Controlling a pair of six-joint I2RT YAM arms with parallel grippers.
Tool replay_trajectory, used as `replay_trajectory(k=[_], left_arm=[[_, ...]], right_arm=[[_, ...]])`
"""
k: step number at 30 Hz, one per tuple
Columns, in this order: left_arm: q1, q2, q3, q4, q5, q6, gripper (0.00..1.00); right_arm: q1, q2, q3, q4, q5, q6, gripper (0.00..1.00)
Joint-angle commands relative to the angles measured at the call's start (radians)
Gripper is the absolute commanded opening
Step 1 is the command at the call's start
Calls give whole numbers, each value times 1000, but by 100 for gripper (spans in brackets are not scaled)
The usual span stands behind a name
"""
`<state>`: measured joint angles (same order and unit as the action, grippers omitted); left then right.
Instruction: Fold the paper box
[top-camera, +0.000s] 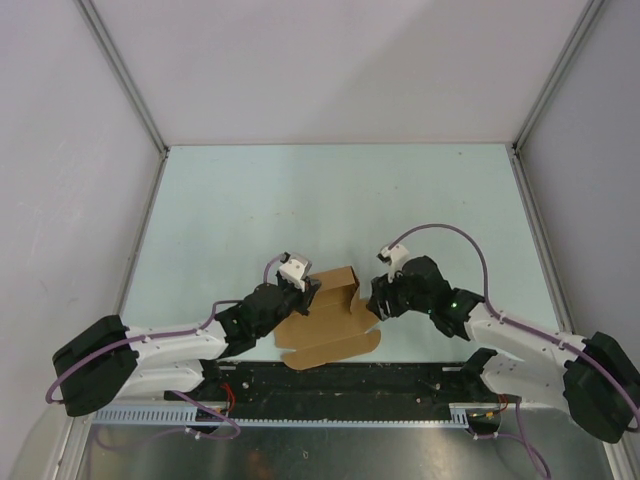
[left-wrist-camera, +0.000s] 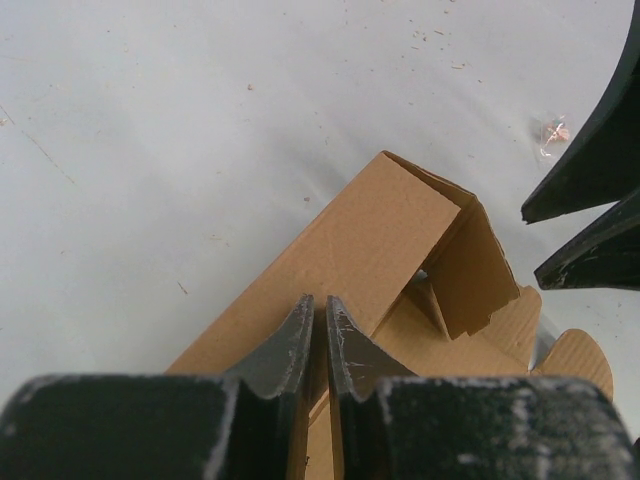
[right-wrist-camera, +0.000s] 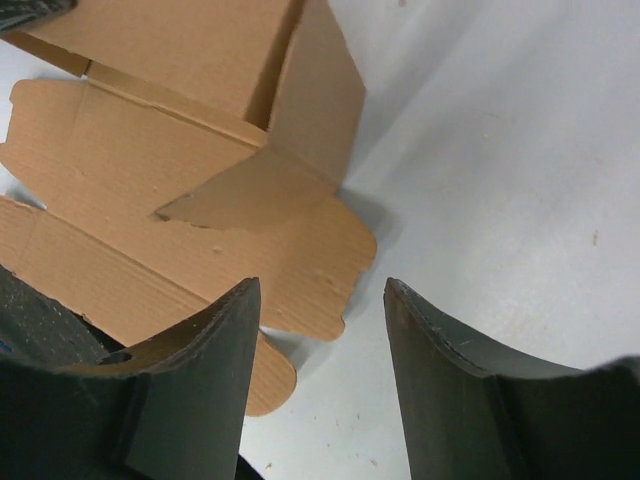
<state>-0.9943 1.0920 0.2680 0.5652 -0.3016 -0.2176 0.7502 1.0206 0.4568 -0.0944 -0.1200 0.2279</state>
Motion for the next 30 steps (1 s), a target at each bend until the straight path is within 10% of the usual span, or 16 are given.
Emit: replay_trajectory(k=[1, 30], left_arm=[[5, -12, -10, 4, 16, 7, 14], [5, -67, -38, 5, 30, 1, 14]], right_arm=[[31, 36, -29, 186, 28, -47, 59], [51, 303, -32, 599, 0, -130, 60]])
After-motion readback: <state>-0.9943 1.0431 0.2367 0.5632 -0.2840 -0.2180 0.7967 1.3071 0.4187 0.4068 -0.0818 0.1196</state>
